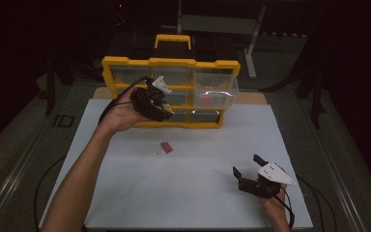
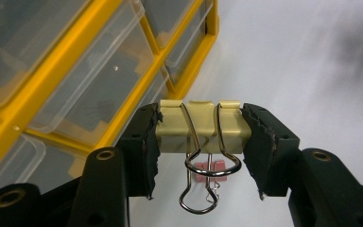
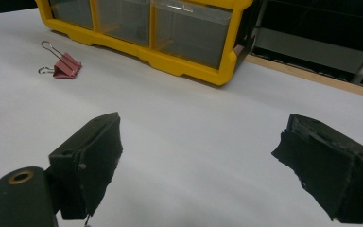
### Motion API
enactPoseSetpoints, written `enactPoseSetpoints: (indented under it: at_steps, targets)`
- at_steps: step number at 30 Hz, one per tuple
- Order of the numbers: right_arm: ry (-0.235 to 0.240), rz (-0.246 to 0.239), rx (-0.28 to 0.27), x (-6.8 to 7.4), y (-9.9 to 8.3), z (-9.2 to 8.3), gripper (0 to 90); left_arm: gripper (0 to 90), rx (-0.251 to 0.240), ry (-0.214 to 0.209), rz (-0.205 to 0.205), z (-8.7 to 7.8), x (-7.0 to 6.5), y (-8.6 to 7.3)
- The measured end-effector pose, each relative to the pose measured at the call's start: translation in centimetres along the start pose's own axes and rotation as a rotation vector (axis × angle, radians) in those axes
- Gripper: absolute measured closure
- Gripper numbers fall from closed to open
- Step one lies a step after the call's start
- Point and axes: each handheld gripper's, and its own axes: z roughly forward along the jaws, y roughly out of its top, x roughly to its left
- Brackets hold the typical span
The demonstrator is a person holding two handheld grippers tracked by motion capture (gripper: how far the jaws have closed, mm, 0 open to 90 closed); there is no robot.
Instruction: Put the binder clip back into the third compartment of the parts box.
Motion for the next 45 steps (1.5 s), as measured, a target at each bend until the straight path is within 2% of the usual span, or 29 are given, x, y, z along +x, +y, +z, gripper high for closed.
enactPoseSetpoints:
  at_steps: [8, 18, 32, 36, 40, 45]
  targets:
    - [-0.001, 0.004, 0.000, 0.0, 0.0, 0.0, 12.4, 50.2, -0.001, -0.001, 0.025, -0.4, 0.2, 0.9]
    - [-0.001, 0.001, -0.002, 0.0, 0.0, 0.0, 12.4, 50.2, -0.020, 0.001, 0.025, -0.9, 0.3, 1.7]
    - [-0.001, -0.001, -0.002, 0.0, 0.0, 0.0, 12.4, 50.2, -0.027, -0.002, 0.048, -1.3, 0.2, 2.9]
    - [0.000, 0.000, -0.003, 0.0, 0.0, 0.0, 12.4, 50.2, -0.027, -0.007, 0.054, -1.4, 0.2, 3.2]
    - [0.000, 0.000, -0.002, 0.0, 0.0, 0.0, 12.4, 50.2, -0.045, -0.028, 0.057, -1.8, 0.2, 3.5]
    - [0.001, 0.000, -0.001, 0.0, 0.0, 0.0, 12.4, 50.2, -0.057, -0.042, 0.076, -2.3, 0.1, 4.1]
